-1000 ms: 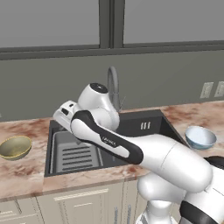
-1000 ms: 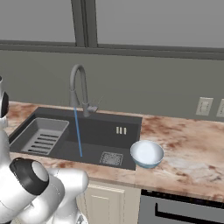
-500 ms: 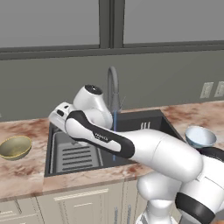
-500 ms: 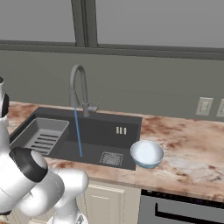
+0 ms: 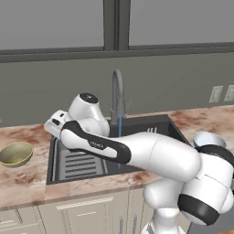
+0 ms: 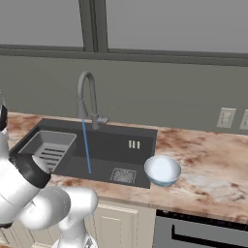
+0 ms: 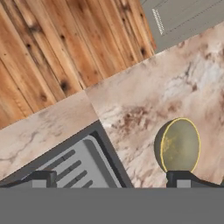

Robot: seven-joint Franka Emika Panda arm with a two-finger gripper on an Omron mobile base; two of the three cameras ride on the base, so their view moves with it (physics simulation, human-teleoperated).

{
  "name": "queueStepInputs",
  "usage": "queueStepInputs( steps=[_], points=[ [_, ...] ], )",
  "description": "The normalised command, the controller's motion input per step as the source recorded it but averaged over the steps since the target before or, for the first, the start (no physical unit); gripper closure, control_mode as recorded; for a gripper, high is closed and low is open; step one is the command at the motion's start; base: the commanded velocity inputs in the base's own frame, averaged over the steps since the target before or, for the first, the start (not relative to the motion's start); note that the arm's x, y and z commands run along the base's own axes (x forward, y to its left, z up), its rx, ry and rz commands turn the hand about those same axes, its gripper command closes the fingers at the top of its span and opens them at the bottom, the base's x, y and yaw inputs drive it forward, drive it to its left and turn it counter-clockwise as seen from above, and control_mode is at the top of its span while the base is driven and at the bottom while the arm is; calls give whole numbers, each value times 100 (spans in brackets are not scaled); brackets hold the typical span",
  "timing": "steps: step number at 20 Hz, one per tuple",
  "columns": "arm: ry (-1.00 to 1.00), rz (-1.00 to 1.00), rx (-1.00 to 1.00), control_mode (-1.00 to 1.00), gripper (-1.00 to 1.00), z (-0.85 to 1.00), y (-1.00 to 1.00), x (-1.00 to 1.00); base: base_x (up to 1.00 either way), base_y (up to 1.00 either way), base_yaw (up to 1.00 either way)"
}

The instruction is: Rinse each bowl for a few seconds and place them down in the sink or on the counter.

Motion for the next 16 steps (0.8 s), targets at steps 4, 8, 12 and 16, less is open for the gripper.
queueStepInputs(
  steps=[4, 8, 12, 16],
  points=[
    [-1, 3, -1, -100, -100, -16, 22, 18, 0, 0, 0],
    [-1, 3, -1, -100, -100, -16, 23, 18, 0, 0, 0],
    [-1, 3, -1, -100, -100, -16, 22, 17, 0, 0, 0],
    [-1, 3, -1, -100, -100, -16, 23, 18, 0, 0, 0]
  ],
)
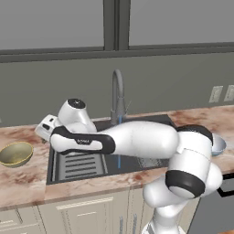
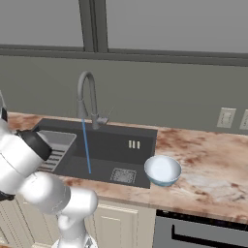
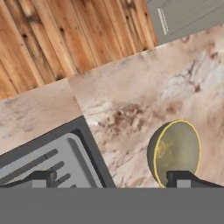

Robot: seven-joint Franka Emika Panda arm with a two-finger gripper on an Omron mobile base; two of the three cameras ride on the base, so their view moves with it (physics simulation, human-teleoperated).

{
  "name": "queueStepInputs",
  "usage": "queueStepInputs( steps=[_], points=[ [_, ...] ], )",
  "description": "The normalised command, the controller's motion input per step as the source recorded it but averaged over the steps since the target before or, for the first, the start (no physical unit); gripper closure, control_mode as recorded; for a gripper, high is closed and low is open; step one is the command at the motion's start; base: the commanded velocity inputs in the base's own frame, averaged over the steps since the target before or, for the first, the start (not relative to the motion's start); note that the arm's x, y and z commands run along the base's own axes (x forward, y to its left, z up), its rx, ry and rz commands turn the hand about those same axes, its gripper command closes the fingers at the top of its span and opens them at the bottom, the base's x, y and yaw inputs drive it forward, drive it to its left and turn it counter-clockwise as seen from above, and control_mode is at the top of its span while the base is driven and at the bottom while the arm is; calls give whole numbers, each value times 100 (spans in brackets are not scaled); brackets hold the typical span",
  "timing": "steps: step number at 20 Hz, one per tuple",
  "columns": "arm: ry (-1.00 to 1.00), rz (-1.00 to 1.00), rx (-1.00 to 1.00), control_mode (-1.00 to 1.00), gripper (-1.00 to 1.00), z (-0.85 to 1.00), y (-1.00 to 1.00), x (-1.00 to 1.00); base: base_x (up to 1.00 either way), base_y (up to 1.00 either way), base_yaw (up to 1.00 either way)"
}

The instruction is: Rinse each bowl for a few seconds and place them down in the sink or on the counter.

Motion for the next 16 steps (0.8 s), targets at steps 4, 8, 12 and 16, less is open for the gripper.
queueStepInputs(
  steps=[4, 8, 12, 16],
  points=[
    [0, 3, -1, -100, -100, -21, 25, 22, 0, 0, 0],
    [0, 2, -1, -100, -100, -19, 22, 23, 0, 0, 0],
    [-1, 2, -2, -100, -100, -19, 20, 23, 0, 0, 0],
    [-1, 2, -1, -100, -100, -16, 19, 24, 0, 0, 0]
  ],
)
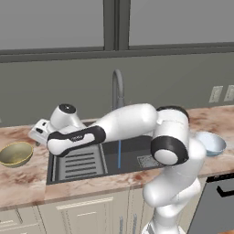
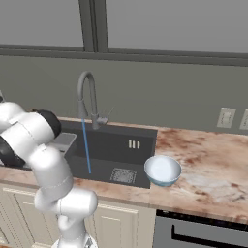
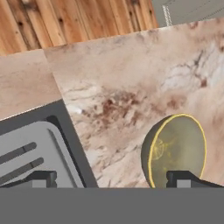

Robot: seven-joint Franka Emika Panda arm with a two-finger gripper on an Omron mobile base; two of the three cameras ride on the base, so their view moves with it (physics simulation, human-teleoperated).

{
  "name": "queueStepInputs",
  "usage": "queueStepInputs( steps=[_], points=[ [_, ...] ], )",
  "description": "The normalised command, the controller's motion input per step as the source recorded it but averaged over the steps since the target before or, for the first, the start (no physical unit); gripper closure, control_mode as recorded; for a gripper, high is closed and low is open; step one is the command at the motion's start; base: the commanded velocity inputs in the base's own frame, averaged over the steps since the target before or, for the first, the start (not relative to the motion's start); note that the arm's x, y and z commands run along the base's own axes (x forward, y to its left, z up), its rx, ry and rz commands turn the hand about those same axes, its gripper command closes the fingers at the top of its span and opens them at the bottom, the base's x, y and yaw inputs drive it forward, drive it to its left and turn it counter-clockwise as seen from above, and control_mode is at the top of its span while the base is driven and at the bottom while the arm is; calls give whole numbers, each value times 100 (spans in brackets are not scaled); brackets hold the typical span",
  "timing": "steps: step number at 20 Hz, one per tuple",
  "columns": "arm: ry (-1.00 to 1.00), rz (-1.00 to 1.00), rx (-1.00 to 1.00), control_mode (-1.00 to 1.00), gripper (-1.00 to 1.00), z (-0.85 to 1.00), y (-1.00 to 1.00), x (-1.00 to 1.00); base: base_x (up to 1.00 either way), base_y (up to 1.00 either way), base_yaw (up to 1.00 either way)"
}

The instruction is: Rinse each bowl for a few seconds and place them down in the sink or on the counter.

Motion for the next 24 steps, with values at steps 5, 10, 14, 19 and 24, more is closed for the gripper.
queueStepInputs(
  steps=[5, 10, 14, 19, 24],
  points=[
    [-1, 2, -1, -100, -100, -15, 23, 24, 0, 0, 0],
    [0, 2, -1, -100, -100, -15, 24, 24, 0, 0, 0],
    [0, 1, 0, -100, -100, -17, 25, 22, 0, 0, 0],
    [0, 1, 0, -100, -100, -17, 22, 22, 0, 0, 0],
    [0, 1, 0, -100, -100, -16, 17, 21, 0, 0, 0]
  ],
)
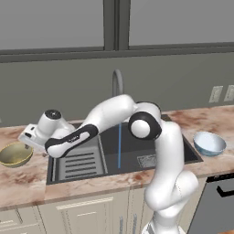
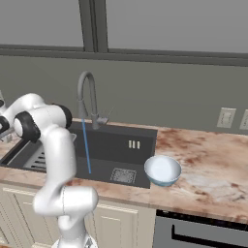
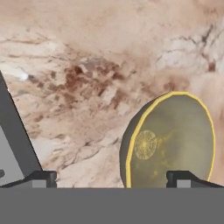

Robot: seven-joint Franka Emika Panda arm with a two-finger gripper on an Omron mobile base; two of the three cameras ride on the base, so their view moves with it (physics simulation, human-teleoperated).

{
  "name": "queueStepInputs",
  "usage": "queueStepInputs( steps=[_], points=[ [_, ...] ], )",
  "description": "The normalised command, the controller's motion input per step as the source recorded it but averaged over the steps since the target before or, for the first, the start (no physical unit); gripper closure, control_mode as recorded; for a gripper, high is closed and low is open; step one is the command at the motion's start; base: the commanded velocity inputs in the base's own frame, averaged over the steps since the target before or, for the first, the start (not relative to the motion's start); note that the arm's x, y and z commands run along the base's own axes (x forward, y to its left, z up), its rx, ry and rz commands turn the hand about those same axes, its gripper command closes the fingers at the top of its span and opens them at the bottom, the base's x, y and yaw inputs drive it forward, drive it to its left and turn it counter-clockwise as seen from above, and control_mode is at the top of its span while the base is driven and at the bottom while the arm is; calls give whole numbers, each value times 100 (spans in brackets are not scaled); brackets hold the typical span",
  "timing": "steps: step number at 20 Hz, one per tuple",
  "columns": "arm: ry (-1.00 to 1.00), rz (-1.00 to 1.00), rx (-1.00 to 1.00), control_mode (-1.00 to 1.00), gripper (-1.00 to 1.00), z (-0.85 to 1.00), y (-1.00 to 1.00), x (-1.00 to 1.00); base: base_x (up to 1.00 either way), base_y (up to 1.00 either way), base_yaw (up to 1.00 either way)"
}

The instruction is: Rinse each bowl for a few seconds and place them down in the sink or on the counter.

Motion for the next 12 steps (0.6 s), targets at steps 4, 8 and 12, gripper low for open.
queueStepInputs(
  steps=[4, 8, 12],
  points=[
    [0, 1, 0, -100, -100, -16, 16, 20, 0, 0, 0],
    [0, 1, 0, -100, -100, -17, 15, 19, 0, 0, 0],
    [0, 1, 0, -100, -100, -19, 19, 22, 0, 0, 0]
  ],
)
